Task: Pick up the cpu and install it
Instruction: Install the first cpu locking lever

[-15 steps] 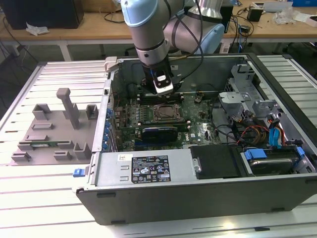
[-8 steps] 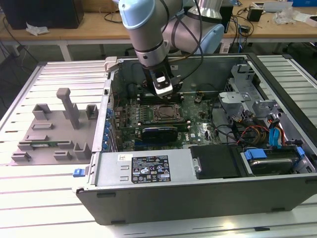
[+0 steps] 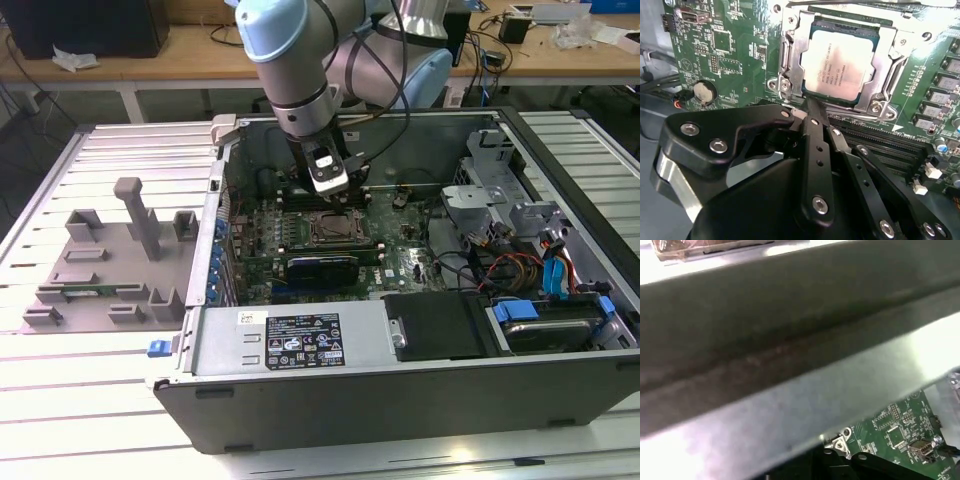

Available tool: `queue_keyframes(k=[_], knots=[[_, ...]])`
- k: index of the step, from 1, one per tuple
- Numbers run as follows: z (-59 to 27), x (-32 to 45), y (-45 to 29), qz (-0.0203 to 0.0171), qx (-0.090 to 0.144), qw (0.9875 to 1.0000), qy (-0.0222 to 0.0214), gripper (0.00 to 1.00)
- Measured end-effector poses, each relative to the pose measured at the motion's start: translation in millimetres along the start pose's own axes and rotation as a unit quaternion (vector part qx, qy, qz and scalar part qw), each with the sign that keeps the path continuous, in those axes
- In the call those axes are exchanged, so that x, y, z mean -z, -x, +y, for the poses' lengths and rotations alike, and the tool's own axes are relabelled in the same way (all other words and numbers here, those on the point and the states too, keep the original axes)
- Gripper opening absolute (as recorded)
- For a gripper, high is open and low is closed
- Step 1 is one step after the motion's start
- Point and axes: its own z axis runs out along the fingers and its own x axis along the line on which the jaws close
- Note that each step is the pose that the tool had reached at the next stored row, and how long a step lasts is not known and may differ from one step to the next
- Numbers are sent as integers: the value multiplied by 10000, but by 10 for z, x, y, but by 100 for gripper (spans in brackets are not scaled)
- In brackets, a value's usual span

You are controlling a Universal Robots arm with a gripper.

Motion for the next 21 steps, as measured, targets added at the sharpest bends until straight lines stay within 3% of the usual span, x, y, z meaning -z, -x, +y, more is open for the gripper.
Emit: queue_keyframes(k=[1, 7, 16, 21], knots=[[-2, 0, 0, -14, 2, 10000, -17, 11], [0, 3, 1, -16, 1, 10000, -21, 11], [19, 115, 29, -16, 1, 10000, -21, 11], [25, 118, 23, -5, -13, 10000, 23, 11]])
